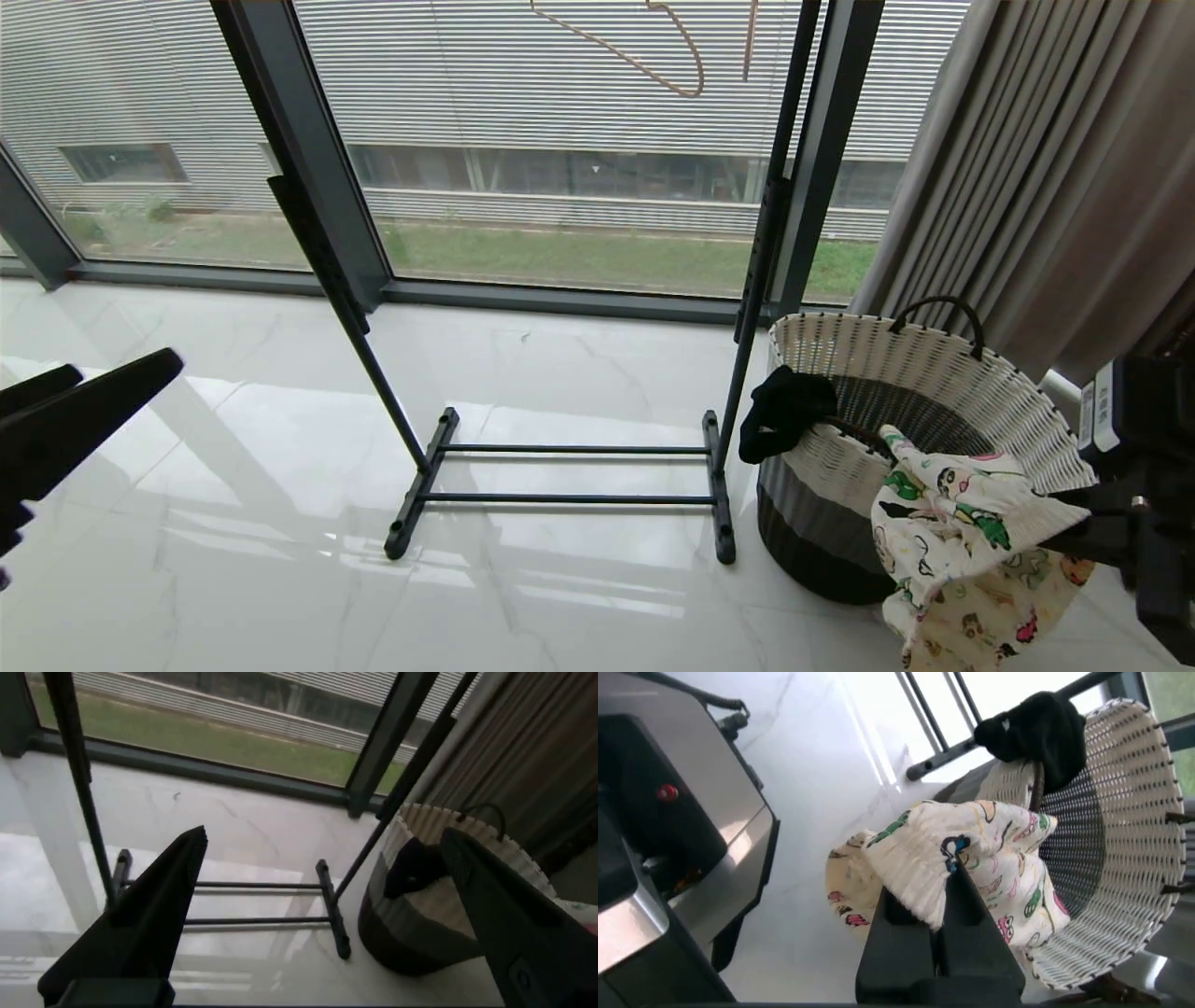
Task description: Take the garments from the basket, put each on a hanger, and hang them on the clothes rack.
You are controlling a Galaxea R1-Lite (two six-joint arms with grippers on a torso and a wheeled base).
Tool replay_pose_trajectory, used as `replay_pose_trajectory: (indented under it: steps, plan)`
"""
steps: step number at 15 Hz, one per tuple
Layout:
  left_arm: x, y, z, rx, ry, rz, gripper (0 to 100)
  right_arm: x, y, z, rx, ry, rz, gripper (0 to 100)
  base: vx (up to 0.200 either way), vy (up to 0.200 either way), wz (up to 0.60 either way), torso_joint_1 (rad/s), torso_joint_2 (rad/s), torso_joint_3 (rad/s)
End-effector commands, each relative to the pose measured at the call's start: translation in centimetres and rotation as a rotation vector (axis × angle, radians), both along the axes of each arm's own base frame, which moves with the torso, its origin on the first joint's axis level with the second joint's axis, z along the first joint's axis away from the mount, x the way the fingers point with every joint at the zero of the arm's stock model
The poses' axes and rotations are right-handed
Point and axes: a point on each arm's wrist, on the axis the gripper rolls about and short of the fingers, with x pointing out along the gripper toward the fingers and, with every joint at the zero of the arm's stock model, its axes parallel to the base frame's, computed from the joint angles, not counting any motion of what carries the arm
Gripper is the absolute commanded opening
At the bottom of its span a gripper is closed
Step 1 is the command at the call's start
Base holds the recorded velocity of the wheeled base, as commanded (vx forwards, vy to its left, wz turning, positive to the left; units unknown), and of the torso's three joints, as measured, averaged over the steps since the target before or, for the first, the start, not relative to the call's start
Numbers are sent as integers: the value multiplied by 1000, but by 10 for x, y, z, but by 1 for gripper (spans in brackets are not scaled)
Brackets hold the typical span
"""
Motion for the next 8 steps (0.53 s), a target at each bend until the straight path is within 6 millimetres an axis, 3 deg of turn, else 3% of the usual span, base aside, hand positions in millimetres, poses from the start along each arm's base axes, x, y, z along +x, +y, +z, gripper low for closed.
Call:
replay_pose_trajectory:
  steps: [1,4,8]
  plan:
    - [55,-53,-19,15,176,-234,100,2,11,-1,21,-1,36,0,0,0,0,0,0,0]
    - [44,-107,-58,154,326,-519,100,4,27,-1,49,-20,90,0,0,0,0,0,0,0]
    - [53,-170,-72,216,334,-603,100,0,35,-2,92,-55,139,0,0,0,0,0,0,0]
